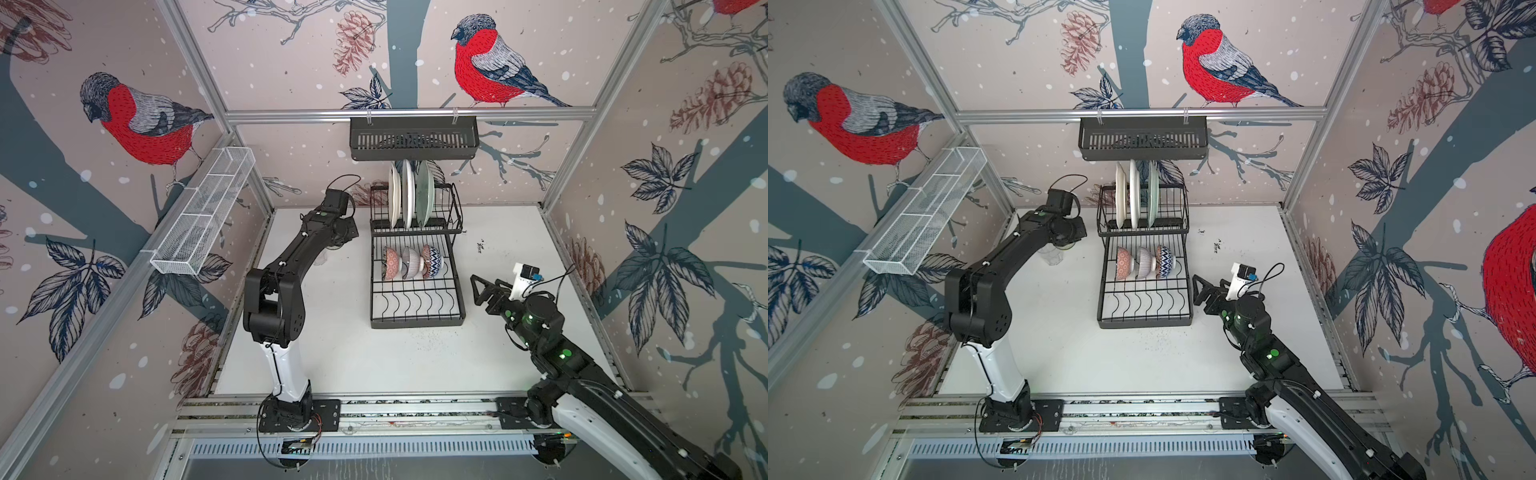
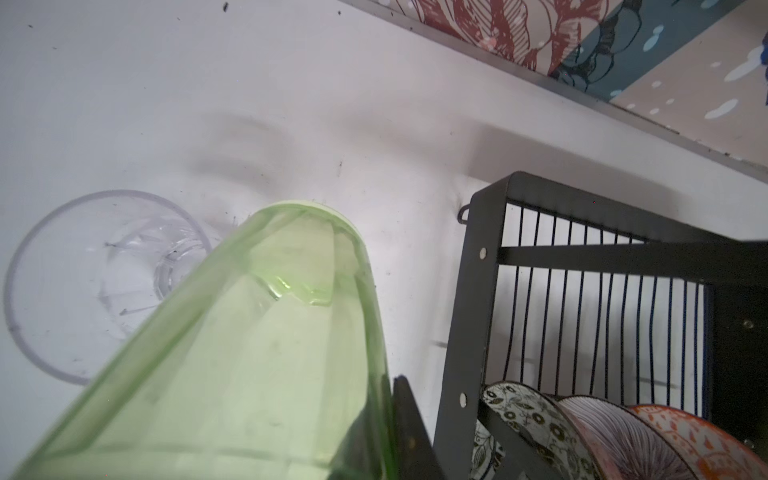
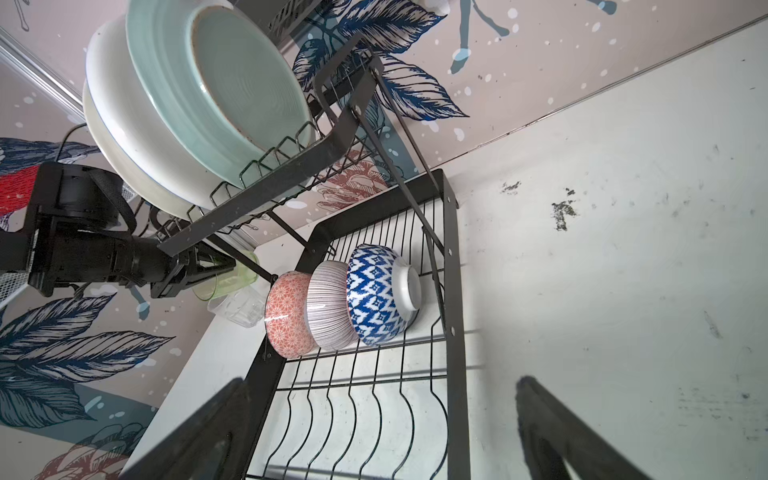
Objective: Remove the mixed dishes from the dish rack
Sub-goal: 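Lower the tumbler upright onto the table and open the left gripper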
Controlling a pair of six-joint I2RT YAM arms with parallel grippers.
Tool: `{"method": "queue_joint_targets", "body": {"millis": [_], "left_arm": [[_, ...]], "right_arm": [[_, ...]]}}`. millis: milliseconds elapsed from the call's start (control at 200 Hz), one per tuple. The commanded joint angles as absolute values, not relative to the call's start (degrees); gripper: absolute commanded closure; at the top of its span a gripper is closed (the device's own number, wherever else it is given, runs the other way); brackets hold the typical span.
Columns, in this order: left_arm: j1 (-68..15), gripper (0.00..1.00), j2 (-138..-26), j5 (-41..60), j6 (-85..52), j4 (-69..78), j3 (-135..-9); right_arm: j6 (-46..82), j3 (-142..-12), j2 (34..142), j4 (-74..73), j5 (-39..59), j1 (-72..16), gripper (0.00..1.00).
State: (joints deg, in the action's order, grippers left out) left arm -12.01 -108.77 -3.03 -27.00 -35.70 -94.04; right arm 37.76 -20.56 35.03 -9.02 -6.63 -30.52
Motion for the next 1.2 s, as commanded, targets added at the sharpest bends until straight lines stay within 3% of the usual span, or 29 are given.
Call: {"method": "queue_joint_targets", "body": {"millis": [0,810,1196], "left_arm": [[-11.6,1.0,-109.9,-2.3,-24.9,-39.5,-95.7],[-11.1,1.0,-124.3,-3.9,-17.0,-56.2,-112.2],[-10.7,1.0,-126.6,-3.7,-16.1,-56.7,-112.9]], "right_arm": [[38.0,-20.7,34.4,-8.6,-6.2,-30.2,0.01],[38.9,-20.8,31.8,-6.9,-7.2,-29.2,0.0],[39.9,-20.5,31.9,-7.1,-7.7,-28.6,0.01]]}}
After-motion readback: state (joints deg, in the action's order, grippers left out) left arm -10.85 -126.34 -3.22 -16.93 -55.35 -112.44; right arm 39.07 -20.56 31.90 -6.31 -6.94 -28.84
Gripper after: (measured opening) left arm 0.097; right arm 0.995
